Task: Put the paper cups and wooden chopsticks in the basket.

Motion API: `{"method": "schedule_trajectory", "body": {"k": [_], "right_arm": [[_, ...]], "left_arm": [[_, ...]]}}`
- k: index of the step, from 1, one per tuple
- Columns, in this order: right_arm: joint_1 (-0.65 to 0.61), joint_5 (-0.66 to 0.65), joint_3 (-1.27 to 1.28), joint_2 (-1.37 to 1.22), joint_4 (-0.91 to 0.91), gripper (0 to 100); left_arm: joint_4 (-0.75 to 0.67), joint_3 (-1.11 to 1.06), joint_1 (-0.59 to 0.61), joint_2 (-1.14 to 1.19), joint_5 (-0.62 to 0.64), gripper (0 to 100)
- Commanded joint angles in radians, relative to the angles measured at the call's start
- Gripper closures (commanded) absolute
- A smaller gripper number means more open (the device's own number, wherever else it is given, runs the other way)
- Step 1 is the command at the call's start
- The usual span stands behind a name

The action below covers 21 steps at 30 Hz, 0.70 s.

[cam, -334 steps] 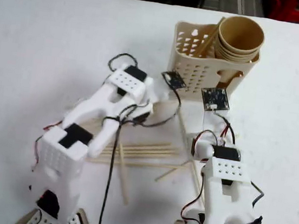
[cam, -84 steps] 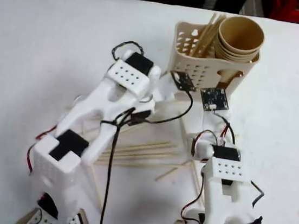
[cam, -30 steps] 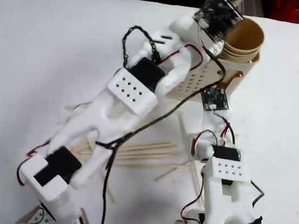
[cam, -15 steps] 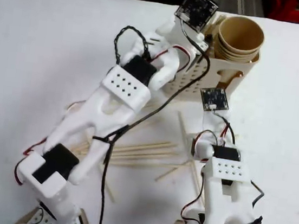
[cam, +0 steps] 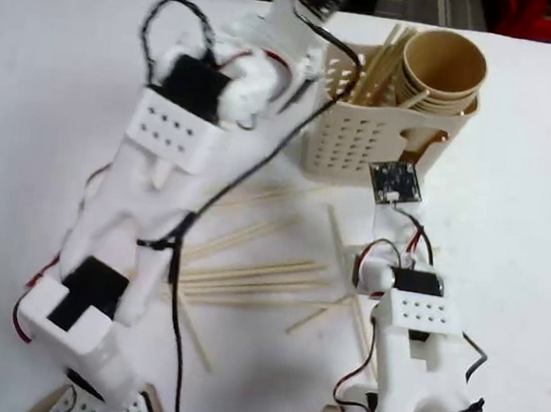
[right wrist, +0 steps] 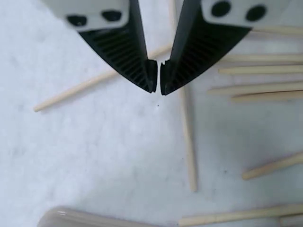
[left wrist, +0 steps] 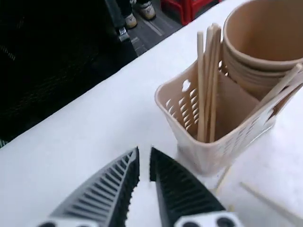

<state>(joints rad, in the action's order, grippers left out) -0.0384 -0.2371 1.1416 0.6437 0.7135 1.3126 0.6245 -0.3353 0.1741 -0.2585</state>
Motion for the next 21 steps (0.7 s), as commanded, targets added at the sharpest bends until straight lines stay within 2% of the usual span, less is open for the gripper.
{"method": "schedule_trajectory", "body": {"k": [1, 7, 10, 15, 21], "right_arm": [[0.008, -0.011, -0.044, 0.013, -0.015, 97.1], [0.004, -0.011, -0.035, 0.013, -0.016, 97.1], [0.004, -0.011, -0.035, 0.013, -0.016, 97.1], [0.004, -0.011, -0.035, 0.013, -0.015, 97.1], [0.002, -0.012, -0.038, 0.013, -0.01, 94.0]], "left_arm": [[0.213, 0.157, 0.022, -0.07, -0.103, 98], [0.47, 0.394, 0.024, -0.071, -0.112, 98], [0.479, 0.44, 0.074, -0.101, -0.097, 98], [0.477, 0.307, 0.163, -0.263, -0.097, 98], [0.471, -0.025, 0.269, -0.539, -0.1, 98]]}}
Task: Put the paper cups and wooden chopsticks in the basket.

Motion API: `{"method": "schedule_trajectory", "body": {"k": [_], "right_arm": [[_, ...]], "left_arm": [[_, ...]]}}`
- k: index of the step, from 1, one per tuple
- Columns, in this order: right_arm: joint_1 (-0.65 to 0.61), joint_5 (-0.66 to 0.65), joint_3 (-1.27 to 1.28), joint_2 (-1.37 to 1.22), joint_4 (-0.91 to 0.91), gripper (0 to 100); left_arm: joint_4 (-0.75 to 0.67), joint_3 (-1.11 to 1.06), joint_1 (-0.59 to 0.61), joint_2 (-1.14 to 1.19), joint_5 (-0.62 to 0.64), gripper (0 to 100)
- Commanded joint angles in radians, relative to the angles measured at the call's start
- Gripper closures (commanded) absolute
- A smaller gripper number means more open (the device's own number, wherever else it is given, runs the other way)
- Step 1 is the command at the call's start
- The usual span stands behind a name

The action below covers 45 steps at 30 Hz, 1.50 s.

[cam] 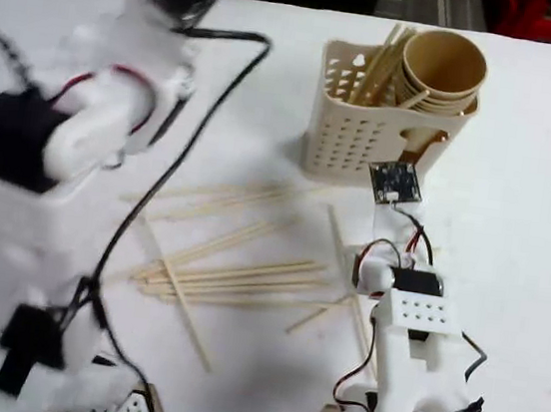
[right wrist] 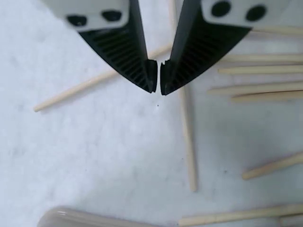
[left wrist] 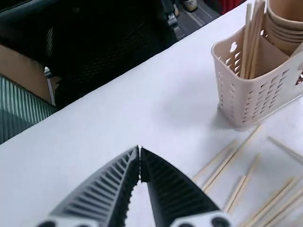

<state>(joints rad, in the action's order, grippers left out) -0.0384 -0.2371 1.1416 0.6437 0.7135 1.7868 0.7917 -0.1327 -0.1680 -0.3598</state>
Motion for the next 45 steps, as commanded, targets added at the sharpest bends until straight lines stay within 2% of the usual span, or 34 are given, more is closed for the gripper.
{"method": "schedule_trajectory", "body": {"k": [1, 4, 8, 12, 15, 20, 22, 26, 36, 45], "right_arm": [[0.002, -0.012, -0.04, 0.015, -0.008, 93.0], [0.001, -0.012, -0.078, 0.021, 0.041, 92.3], [-0.051, -0.025, -0.222, 0.015, 0.236, 91.9], [-0.139, -0.155, -0.327, 0.019, 0.383, 92.0], [-0.185, -0.212, -0.359, 0.021, 0.427, 91.9], [-0.275, -0.327, -0.373, 0.013, 0.45, 91.3], [-0.325, -0.358, -0.373, 0.013, 0.466, 87.8], [-0.437, -0.373, -0.374, 0.013, 0.489, 80.0], [-0.72, -0.365, -0.373, -0.012, 0.484, 70.2], [-0.739, -0.37, -0.491, -0.363, 0.361, 69.7]], "left_arm": [[-0.005, -0.253, 0.087, -0.246, 0.002, 98], [-0.037, -0.446, 0.157, -0.392, 0.002, 98], [-0.121, -0.727, 0.265, -0.585, 0.002, 98], [-0.232, -1.031, 0.34, -0.765, -0.006, 98], [-0.315, -1.252, 0.375, -0.88, -0.058, 98], [-0.471, -1.579, 0.449, -1.032, -0.066, 98], [-0.522, -1.682, 0.472, -1.073, -0.066, 98], [-0.591, -1.844, 0.483, -1.125, -0.066, 98], [-0.781, -2.179, 0.481, -1.193, -0.064, 98], [-0.79, -2.226, 0.481, -1.234, -0.064, 98]]}}
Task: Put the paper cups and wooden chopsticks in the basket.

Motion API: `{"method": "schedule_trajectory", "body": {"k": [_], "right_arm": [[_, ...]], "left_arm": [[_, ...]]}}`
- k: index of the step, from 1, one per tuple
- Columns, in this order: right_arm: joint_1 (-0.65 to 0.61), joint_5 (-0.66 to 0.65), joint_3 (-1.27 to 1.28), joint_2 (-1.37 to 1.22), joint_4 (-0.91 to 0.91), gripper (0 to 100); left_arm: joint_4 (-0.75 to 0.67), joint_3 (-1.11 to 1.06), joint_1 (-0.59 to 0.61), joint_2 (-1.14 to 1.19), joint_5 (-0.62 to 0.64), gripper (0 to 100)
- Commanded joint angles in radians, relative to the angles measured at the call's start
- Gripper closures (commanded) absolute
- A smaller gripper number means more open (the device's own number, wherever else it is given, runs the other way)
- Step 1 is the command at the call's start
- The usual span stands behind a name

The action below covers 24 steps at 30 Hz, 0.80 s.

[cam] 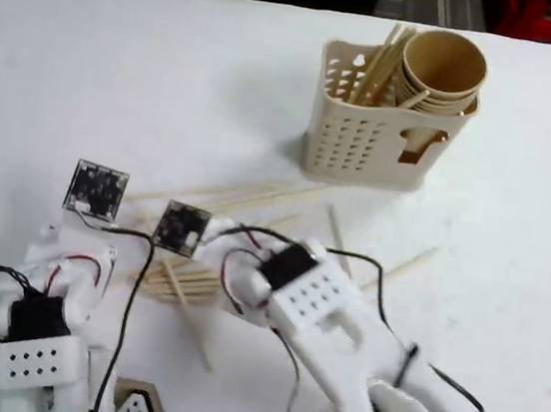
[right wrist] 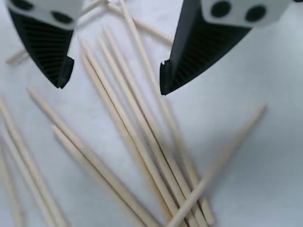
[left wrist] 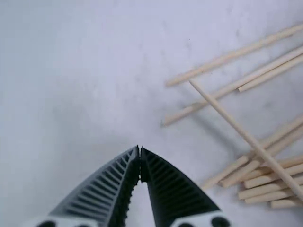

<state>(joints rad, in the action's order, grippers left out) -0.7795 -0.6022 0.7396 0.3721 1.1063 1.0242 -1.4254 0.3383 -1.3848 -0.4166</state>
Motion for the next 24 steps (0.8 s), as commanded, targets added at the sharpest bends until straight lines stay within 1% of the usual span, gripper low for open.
{"method": "schedule_trajectory", "body": {"k": [1, 5, 9, 14, 24], "right_arm": [[0.012, -0.006, -0.115, -0.136, -0.041, 69.7], [0.05, -0.006, -0.19, -0.283, -0.065, 69.7], [0.073, -0.006, -0.21, -0.367, -0.07, 69.9], [0.074, -0.006, -0.198, -0.39, -0.067, 70.0], [0.07, -0.006, -0.155, -0.392, -0.177, 70.0]], "left_arm": [[-0.026, -0.009, 0.01, -0.018, -0.008, 98], [-0.026, -0.011, 0.01, -0.018, -0.008, 98], [-0.026, -0.011, 0.019, -0.018, -0.008, 98], [-0.032, -0.009, 0.076, -0.018, -0.006, 98], [-0.032, -0.009, 0.076, -0.018, -0.008, 98]]}}
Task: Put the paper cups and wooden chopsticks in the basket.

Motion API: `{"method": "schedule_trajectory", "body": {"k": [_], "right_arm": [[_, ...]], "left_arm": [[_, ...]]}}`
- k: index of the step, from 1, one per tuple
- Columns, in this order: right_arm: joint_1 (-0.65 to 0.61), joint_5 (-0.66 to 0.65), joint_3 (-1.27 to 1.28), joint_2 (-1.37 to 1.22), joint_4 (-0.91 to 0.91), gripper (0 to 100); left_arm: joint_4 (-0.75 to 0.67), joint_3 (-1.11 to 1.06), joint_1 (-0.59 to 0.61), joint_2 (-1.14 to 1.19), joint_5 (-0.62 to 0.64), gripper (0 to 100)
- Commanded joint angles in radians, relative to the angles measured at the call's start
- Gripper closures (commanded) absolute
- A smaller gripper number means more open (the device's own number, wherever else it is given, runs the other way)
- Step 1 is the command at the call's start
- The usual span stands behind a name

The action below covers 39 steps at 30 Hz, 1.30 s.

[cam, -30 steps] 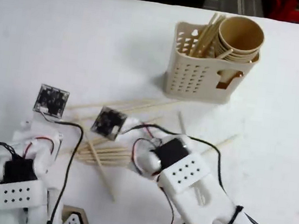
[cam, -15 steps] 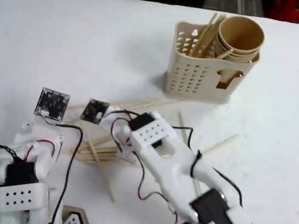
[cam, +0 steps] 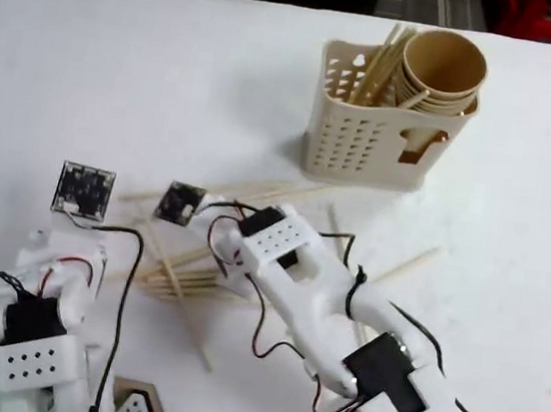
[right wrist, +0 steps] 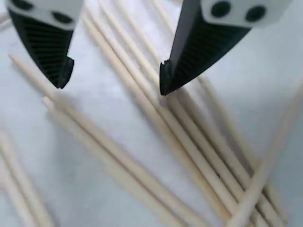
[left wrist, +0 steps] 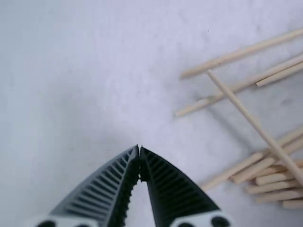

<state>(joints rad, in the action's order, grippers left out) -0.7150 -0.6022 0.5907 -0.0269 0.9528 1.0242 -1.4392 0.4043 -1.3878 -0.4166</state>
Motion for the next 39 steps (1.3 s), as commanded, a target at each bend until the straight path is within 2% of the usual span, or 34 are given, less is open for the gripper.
{"method": "schedule_trajectory", "body": {"k": [1, 9, 15, 20, 25, 31, 39], "right_arm": [[0.005, -0.006, -0.008, 0.007, -0.024, 70.0], [-0.01, -0.008, -0.058, -0.105, -0.015, 70.0], [-0.016, -0.008, -0.129, -0.168, 0.087, 70.1], [-0.016, -0.126, -0.126, -0.179, 0.173, 70.1], [-0.016, -0.126, -0.129, -0.18, 0.163, 70.6], [-0.016, -0.126, -0.13, -0.182, 0.117, 90.9], [0.008, -0.126, -0.13, -0.171, 0.124, 97.9]], "left_arm": [[-0.032, 0.003, 0.01, -0.015, -0.008, 98], [-0.032, 0.003, 0.01, -0.015, -0.008, 98], [-0.032, -0.005, 0.01, -0.015, -0.009, 98], [-0.032, -0.006, 0.008, -0.015, -0.009, 98], [-0.032, -0.006, 0.007, -0.015, -0.009, 98], [-0.032, -0.006, 0.007, -0.015, -0.009, 98], [-0.032, -0.008, 0.007, -0.015, -0.009, 98]]}}
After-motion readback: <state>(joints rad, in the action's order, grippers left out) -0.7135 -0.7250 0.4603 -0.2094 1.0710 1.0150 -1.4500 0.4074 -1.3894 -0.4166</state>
